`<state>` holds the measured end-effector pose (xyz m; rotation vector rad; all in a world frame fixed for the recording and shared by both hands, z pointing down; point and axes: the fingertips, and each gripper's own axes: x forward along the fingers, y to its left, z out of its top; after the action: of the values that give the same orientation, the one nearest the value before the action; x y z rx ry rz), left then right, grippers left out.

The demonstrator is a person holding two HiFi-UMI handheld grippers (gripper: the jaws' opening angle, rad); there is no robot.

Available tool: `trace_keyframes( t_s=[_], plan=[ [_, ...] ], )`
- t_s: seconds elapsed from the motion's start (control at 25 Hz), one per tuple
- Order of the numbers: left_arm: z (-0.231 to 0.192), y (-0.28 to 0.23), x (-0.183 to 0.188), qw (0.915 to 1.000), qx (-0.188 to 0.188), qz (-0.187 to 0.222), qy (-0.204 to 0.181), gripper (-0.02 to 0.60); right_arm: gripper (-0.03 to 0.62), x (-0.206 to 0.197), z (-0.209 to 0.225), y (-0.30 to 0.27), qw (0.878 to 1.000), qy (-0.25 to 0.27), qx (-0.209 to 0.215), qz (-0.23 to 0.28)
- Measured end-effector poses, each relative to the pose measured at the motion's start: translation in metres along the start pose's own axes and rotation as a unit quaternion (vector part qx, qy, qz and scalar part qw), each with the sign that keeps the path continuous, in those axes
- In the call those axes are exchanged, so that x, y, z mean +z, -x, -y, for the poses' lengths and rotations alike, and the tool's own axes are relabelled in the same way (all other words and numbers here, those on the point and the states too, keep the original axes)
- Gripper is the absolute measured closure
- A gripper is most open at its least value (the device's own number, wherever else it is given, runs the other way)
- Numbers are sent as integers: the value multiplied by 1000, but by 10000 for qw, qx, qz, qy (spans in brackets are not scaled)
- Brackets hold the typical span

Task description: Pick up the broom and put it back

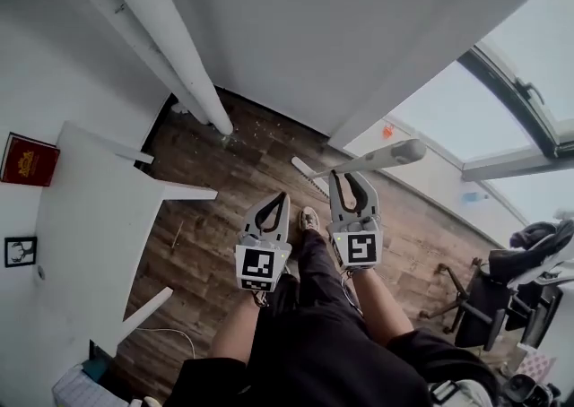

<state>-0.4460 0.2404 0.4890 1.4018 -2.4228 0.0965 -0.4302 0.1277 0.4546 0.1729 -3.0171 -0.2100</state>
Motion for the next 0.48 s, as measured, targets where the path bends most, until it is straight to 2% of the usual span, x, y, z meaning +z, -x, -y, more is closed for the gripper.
trace_keyframes(
  t_s=[0.2, 0.36, 0.48],
  plan=[
    [12, 42, 12, 9998, -35, 212, 23, 581, 502, 29, -37, 48, 9998, -143, 121, 116],
    [20, 69, 13, 9995, -73, 297, -102, 583, 502, 45, -57, 77, 9992, -255, 26, 304],
    [24, 88, 7, 9992, -130, 370, -25, 582, 502, 51, -71, 95, 9990, -303, -20, 319]
  ],
)
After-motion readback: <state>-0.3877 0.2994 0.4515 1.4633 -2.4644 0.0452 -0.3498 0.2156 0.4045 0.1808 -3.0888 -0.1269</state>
